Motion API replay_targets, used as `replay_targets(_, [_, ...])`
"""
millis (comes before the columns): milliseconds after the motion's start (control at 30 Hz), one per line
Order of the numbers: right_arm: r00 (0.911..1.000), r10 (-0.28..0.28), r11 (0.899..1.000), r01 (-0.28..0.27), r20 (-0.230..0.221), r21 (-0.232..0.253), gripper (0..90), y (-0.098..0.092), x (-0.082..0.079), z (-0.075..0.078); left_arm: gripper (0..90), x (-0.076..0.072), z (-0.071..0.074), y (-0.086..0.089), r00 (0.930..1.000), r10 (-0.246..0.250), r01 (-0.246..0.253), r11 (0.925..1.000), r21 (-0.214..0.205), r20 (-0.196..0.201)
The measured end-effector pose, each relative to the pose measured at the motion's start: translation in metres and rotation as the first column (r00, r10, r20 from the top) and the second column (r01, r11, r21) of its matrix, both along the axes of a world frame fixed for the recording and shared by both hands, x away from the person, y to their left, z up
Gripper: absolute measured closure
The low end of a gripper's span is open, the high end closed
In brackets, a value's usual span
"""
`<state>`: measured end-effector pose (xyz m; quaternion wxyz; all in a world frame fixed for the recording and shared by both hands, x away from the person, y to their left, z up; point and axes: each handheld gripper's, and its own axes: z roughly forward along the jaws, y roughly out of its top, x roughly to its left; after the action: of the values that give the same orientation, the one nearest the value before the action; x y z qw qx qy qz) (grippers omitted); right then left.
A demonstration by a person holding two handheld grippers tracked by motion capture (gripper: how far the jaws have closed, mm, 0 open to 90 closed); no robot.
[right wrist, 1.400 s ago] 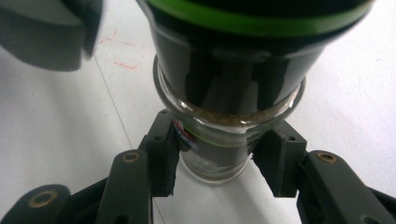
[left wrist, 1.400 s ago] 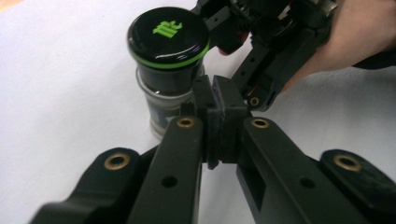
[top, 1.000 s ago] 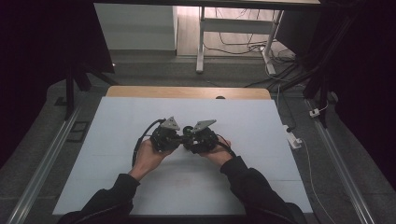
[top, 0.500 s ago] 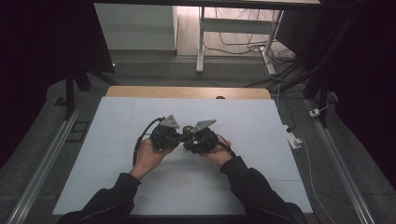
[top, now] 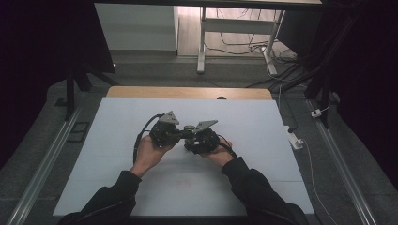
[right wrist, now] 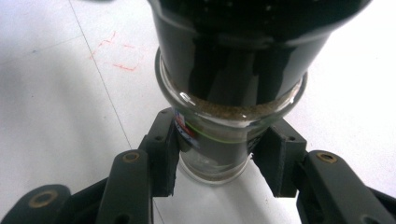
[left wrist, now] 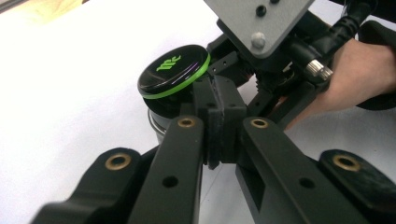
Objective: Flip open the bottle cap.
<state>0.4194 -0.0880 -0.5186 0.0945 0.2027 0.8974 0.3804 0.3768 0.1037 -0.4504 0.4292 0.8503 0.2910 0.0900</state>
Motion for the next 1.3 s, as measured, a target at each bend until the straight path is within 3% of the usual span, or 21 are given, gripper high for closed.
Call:
replay_targets(300, [1.0000,0.002,1.000,-0.002,0.004,-0.006,52.9,0.001,-0.001,0.000,88.9,0.008,0.005,0.003,0.9996,0.025,-0.025,0.9995,0.020,0.017])
replay_targets(500, [0.9999,0.005,1.000,-0.005,0.011,-0.013,52.9,0.001,-0.002,0.000,88.8,0.016,0.008,0.005,0.9981,0.060,-0.060,0.9981,0.013,0.018])
replay_targets(800, [0.9999,0.010,1.000,-0.010,0.014,-0.017,52.9,0.001,-0.002,0.000,88.5,0.020,0.009,0.010,0.9974,0.070,-0.070,0.9974,0.015,0.017])
replay_targets(1000, [0.9999,0.007,1.000,-0.007,0.011,-0.017,52.8,0.001,-0.002,0.000,82.5,0.014,0.012,0.015,0.9979,0.062,-0.062,0.9980,0.009,0.017])
replay_targets(1300, [0.9998,0.010,1.000,-0.010,0.015,-0.020,52.3,0.001,-0.002,0.000,66.0,-0.001,0.012,0.031,0.9977,0.064,-0.064,0.9979,0.006,0.020])
